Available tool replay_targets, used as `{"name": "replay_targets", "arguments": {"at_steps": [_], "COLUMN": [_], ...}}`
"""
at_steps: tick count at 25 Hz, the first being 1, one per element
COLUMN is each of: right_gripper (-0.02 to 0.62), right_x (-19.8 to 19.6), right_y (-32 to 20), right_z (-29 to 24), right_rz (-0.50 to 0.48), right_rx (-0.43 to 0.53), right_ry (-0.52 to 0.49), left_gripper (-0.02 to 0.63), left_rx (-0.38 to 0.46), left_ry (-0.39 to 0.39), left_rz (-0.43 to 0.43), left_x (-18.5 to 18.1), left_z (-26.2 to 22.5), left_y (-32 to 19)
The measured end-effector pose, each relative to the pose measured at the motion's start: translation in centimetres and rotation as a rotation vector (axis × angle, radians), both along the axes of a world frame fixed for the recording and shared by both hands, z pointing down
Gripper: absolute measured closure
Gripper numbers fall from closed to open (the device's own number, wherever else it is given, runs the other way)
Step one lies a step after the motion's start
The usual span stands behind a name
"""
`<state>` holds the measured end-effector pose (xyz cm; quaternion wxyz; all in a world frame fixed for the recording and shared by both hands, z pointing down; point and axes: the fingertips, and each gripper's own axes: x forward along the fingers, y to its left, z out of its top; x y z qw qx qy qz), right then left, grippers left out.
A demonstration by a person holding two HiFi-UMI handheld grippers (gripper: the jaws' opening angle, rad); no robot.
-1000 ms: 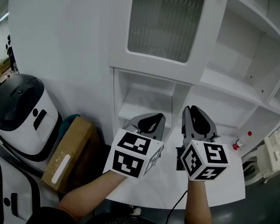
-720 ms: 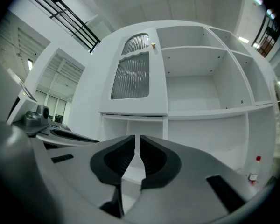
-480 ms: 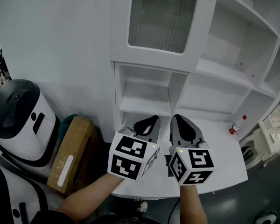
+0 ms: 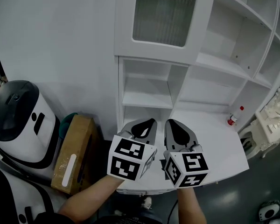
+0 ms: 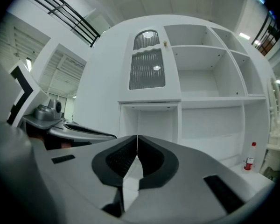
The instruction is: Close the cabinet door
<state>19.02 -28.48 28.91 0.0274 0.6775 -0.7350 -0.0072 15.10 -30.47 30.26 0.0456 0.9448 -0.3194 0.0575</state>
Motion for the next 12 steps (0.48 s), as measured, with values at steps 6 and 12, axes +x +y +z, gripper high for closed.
{"name": "replay_targets", "arguments": {"at_steps": [6,12], "right_gripper": [0.575,0.575], "right_x": [-1.3,-1.8], "right_y": [0.7,1.2], "right_z": [0.7,1.0], "right_rz": [0.005,0.014], "right_rx": [-0.015,-0.023], "right_ry": [0.008,0.018], "left_gripper": [0.594,0.594], "left_rx": [-0.005,-0.007], "left_ry": [0.008,0.007], "left_rz": [0.007,0.018], "left_x": [-1.1,-1.6], "left_z": [0.3,0.7], "left_y": [0.5,0.9]}}
